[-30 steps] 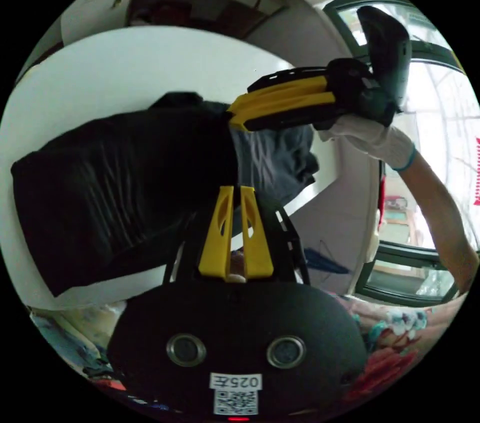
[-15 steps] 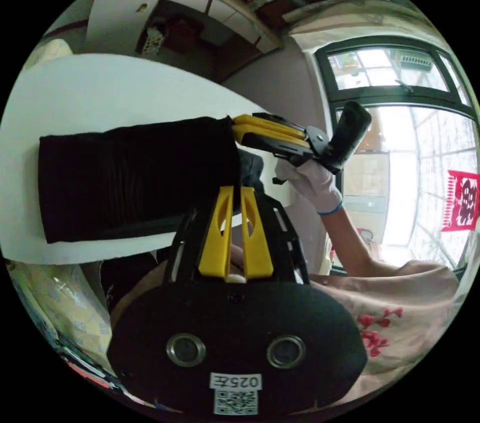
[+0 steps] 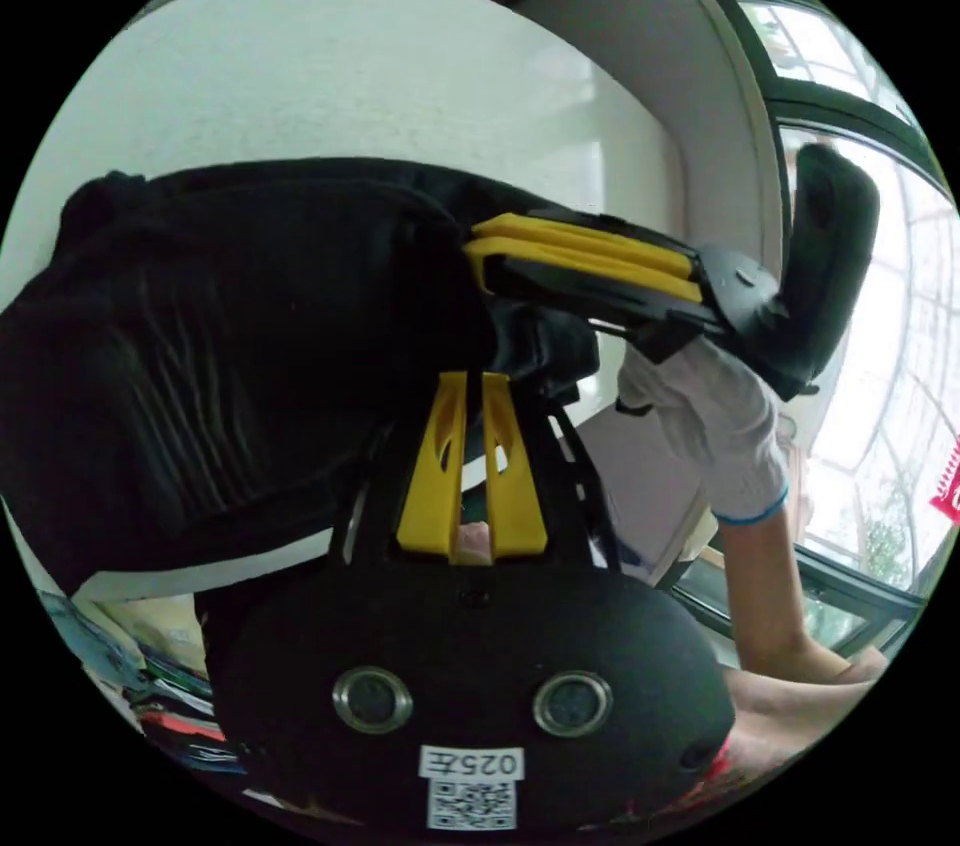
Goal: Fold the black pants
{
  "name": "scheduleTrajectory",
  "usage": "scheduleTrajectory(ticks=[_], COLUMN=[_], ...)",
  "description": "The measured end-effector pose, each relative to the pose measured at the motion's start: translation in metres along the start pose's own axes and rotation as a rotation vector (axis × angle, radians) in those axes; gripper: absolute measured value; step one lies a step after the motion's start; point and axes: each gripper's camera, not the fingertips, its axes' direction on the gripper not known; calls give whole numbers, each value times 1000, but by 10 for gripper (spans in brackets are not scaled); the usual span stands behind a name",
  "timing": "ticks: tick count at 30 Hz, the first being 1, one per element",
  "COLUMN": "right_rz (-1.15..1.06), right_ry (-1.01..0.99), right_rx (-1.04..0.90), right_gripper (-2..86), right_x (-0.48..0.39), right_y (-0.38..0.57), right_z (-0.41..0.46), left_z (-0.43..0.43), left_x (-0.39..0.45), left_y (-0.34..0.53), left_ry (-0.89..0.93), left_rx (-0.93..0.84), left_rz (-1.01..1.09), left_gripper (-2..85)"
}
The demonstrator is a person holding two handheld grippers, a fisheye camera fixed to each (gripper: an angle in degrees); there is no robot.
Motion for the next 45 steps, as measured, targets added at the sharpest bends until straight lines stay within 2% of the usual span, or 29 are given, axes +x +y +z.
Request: scheduleTrajectory(ticks=[4,7,9,11,13,16,19,22,26,30,33,35,37,40,43,45], right_rz=[67,45,31,17,41,126,229,214,78,115,154,212,270,283,297,322], right_ry=[-48,-72,-44,71,129,197,164,76,-139,-219,-121,-11,42,230,358,414], right_rx=[98,159,179,165,119,34,61,106,187,157,101,-6,-22,-101,-83,-84], right_gripper=[12,16,20,32,51,65,87,114,120,114,132,132,123,88,75,70], right_x=[-4,-20,-31,-38,-32,-15,-8,-38,-130,-207,-258,-282,-293,-303,-311,-317], right_y=[12,16,18,21,21,26,36,25,-39,-116,-172,-202,-211,-219,-221,-223], right_z=[-29,-64,-81,-86,-71,-42,-49,-71,-71,-17,31,65,80,108,118,121], left_z=[-18,-42,-51,-43,-19,10,-33,-97,-167,-182,-184,-179,-174,-152,-150,-149], left_x=[-9,14,27,35,30,-2,-19,-45,-124,-199,-226,-234,-237,-239,-236,-241], left_y=[1,15,22,20,7,-5,22,65,128,153,149,137,129,116,120,124], left_ry=[114,103,115,125,104,131,146,43,-118,-50,-72,-118,-95,-94,-171,-151], left_rx=[1,47,87,99,23,-162,-56,84,287,313,265,169,106,-53,-11,4], left_rz=[-55,-1,27,82,135,65,113,121,-47,-181,-139,-68,-9,71,215,259], left_gripper=[-12,-11,-10,3,30,64,66,66,63,64,68,73,76,73,43,23])
